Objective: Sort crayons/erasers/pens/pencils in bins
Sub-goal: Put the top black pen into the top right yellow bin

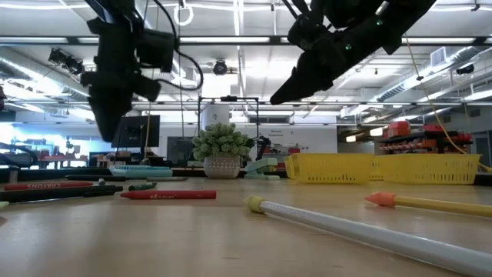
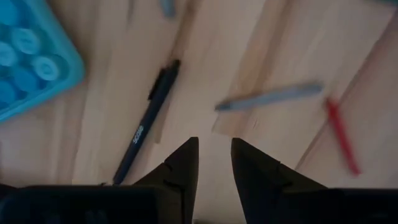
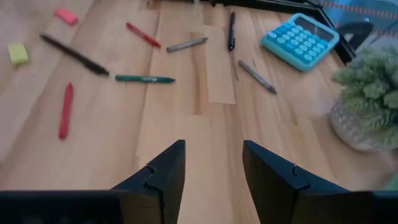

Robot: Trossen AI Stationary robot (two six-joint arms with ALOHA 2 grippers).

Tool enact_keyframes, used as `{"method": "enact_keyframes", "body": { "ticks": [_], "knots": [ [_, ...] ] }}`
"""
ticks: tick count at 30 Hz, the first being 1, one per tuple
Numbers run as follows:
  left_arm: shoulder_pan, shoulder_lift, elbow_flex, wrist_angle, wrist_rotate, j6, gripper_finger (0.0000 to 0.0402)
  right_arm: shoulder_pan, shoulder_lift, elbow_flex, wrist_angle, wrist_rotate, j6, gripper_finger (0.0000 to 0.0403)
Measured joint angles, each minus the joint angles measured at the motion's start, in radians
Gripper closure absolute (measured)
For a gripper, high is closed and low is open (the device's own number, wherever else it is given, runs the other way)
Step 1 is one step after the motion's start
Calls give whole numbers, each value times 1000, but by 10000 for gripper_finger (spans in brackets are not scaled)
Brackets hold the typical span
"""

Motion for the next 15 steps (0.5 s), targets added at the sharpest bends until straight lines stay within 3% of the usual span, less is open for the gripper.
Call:
{"method": "enact_keyframes", "body": {
  "ticks": [8, 15],
  "knots": [
    [10, 134, 0, -30, -178, 184, 285, -10, 0, 0, -30, -8, -24, 238],
    [51, 229, 0, -10, -191, 218, 255, -31, 0, 0, -28, -24, -33, 238]
  ]
}}
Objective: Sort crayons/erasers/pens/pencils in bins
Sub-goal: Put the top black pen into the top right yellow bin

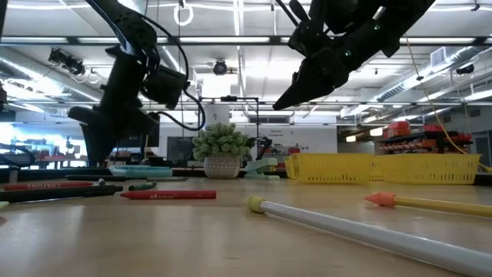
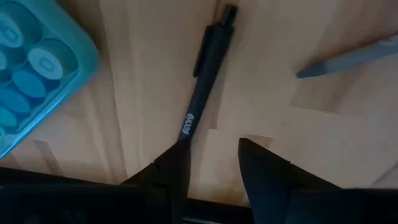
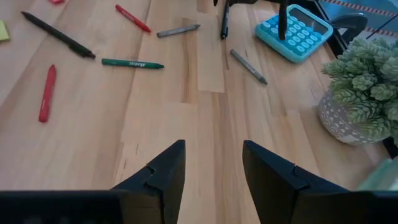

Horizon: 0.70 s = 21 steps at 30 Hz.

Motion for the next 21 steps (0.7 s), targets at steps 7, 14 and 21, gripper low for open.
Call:
{"method": "enact_keyframes", "body": {
  "ticks": [7, 14, 21],
  "knots": [
    [72, 78, 0, 46, 0, 32, 235, -6, 0, 0, 0, -29, -1, 238],
    [122, 137, 0, 71, 10, 71, 243, -6, 0, 0, -1, -29, -1, 238],
    [115, 153, 2, 95, 16, 79, 258, -6, 0, 0, -2, -29, 4, 238]
  ]
}}
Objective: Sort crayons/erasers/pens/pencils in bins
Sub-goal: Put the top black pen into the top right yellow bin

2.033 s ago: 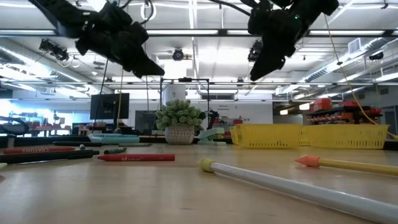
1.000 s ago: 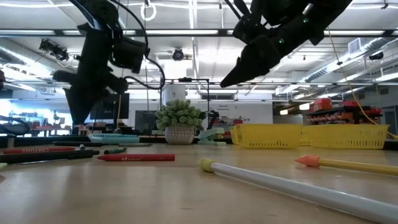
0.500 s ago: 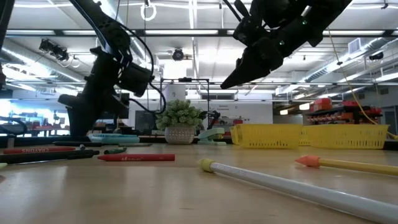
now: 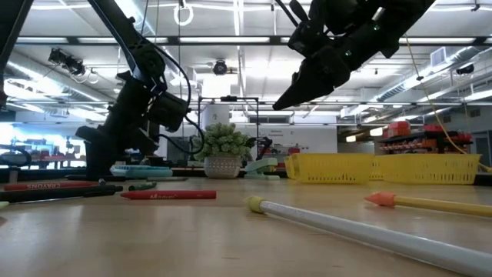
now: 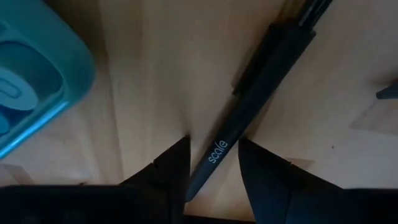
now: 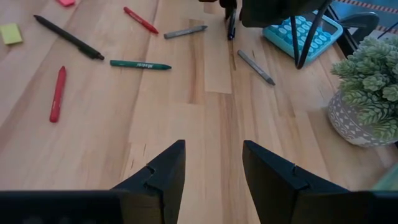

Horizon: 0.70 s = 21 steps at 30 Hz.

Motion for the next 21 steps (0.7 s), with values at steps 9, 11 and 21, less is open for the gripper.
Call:
{"method": "enact_keyframes", "body": {
  "ticks": [9, 11, 21],
  "knots": [
    [-3, 0, -1, -2, 5, 16, 326, -16, 0, 0, 0, 0, 1, 238],
    [-3, 0, -1, -5, 6, 24, 351, -23, 0, 0, 0, -1, 3, 238],
    [-18, -20, 33, -62, 22, 19, 367, -89, 0, -2, -6, -71, 29, 238]
  ]
}}
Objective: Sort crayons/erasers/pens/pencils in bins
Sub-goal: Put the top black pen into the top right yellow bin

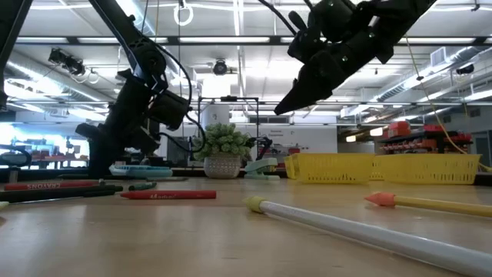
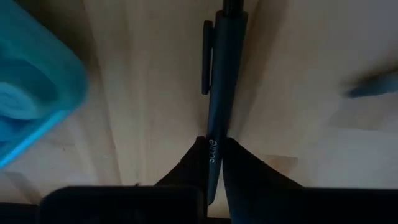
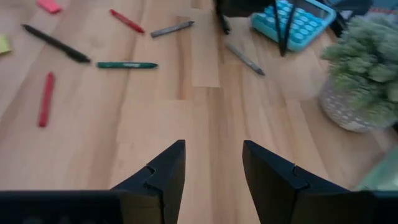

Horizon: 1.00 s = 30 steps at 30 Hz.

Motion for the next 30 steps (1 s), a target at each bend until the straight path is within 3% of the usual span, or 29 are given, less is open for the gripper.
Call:
{"method": "enact_keyframes", "body": {
  "ticks": [6, 11, 19, 26, 30],
  "knots": [
    [0, -54, 169, -135, 12, 1, 360, -74, 0, -1, 25, -1, -3, 238],
    [2, -99, 319, -112, 162, 0, 371, -131, 0, 2, 28, -4, 15, 238],
    [2, -159, 352, 359, 455, -90, 355, -174, -73, 40, 37, -74, 84, 238],
    [0, -162, 242, 834, 696, -190, 367, -161, -224, 41, 72, -109, 145, 238],
    [-12, -162, 148, 1151, 767, -265, 356, -142, -273, 40, 81, -103, 174, 238]
  ]
}}
